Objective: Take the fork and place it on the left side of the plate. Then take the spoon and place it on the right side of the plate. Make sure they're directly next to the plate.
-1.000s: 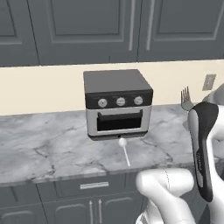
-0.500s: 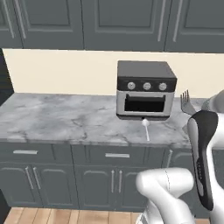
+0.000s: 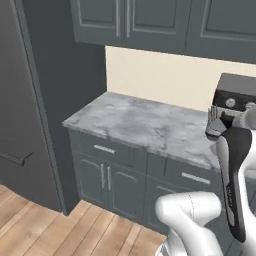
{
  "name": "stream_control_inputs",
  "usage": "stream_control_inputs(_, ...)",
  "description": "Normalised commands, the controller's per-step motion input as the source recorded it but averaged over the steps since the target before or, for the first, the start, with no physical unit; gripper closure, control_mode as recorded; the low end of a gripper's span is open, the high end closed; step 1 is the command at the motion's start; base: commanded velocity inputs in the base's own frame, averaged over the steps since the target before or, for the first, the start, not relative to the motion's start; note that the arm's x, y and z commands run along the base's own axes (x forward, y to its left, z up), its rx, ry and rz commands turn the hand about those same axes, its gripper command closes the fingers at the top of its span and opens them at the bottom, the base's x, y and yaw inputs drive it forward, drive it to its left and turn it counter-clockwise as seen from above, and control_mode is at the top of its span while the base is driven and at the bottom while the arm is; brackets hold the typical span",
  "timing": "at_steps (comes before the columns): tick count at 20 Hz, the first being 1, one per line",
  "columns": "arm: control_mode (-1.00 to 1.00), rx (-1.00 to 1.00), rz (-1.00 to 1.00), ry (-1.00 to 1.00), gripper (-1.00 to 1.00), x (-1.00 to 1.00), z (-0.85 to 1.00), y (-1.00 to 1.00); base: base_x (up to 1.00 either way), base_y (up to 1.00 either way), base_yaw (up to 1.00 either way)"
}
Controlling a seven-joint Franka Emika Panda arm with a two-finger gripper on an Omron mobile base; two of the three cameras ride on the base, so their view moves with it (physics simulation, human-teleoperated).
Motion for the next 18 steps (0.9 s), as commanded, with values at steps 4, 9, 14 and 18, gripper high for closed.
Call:
stream_control_inputs(4, 1.0, 0.0, 0.0, 0.0, 1.0, 0.0, 0.0, 0.0, 0.0, 0.41, 0.63)
stream_control_inputs(9, 1.0, 0.0, 0.0, 0.0, 1.0, 0.0, 0.0, 0.0, 0.0, 0.32, 0.6)
stream_control_inputs(14, 1.0, 0.0, 0.0, 0.0, 1.0, 0.0, 0.0, 0.0, 0.13, 0.18, 0.57)
stream_control_inputs(18, 1.0, 0.0, 0.0, 0.0, 1.0, 0.0, 0.0, 0.0, 0.15, 0.06, 0.49)
